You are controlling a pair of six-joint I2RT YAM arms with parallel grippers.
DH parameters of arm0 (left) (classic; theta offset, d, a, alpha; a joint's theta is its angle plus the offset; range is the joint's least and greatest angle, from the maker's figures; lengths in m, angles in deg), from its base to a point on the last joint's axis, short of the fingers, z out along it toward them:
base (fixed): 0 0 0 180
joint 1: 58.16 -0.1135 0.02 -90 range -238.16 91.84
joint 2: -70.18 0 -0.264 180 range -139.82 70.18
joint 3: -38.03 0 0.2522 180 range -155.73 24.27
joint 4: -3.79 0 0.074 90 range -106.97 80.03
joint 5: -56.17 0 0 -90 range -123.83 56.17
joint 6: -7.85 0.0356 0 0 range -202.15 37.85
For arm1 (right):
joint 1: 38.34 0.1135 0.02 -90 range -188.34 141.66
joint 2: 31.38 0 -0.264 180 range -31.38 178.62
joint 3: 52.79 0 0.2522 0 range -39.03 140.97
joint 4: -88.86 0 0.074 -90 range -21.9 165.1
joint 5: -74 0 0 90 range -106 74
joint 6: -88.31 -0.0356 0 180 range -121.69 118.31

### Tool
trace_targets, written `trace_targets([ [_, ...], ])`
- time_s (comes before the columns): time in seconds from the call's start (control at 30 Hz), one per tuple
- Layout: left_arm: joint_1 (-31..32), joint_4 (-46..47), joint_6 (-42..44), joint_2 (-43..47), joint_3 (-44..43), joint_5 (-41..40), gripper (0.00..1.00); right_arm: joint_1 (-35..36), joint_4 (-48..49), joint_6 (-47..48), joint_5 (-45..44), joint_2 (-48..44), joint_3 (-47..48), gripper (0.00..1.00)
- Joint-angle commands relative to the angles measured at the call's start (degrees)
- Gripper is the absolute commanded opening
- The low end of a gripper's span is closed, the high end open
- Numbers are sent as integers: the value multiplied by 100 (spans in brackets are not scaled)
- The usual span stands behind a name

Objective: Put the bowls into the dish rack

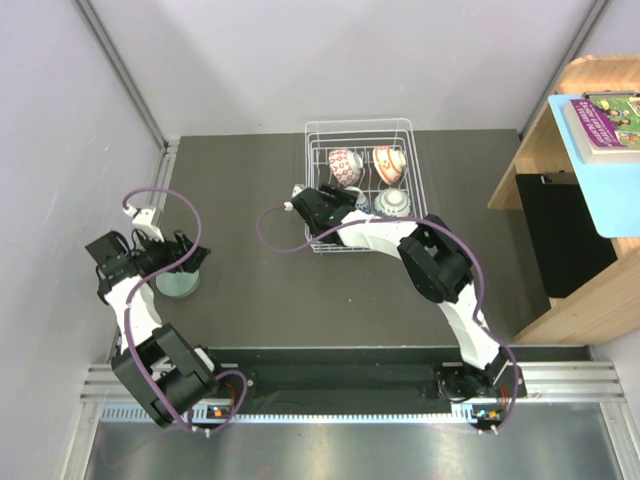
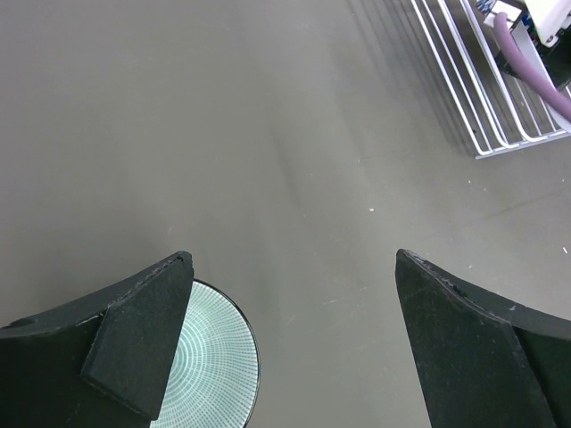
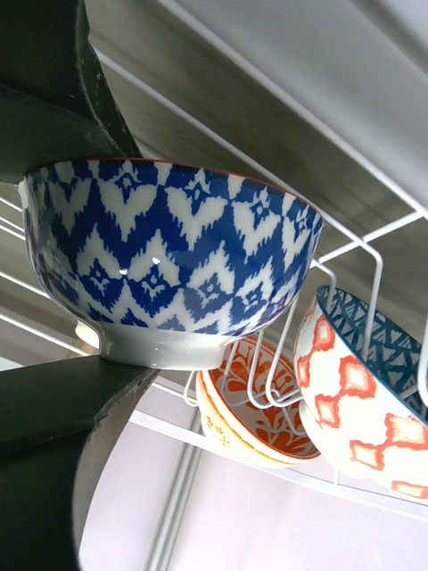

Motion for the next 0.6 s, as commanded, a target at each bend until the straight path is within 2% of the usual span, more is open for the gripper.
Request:
trace_targets([
  [0.0, -61, 240, 47, 115, 76, 216, 99, 207, 186, 94, -16, 95, 225, 17],
  [0.07, -61, 240, 39, 114, 85, 217, 99, 216, 116, 85, 89, 68, 225, 29],
  [0.1, -61, 249, 47, 88, 85, 234, 99, 233, 81, 50, 115, 60, 234, 42],
  [0.17, -61, 241, 47, 88, 85, 234, 99, 251, -15, 6, 221, 33, 260, 51],
  [0.2, -70, 232, 47, 79, 85, 234, 99, 242, -59, -46, 256, 33, 286, 60],
  [0.27, -79, 232, 56, 97, 76, 243, 99, 251, -200, -91, 379, 24, 348, 67],
  [0.3, -70, 223, 48, 97, 85, 234, 99, 251, -253, -169, 432, 33, 374, 75],
  [0.47, -88, 223, 47, 114, 76, 243, 99, 260, -464, -266, 652, 68, 506, 88],
  [0.57, -105, 223, 56, 106, 76, 252, 99, 251, -517, -284, 757, 95, 524, 90],
])
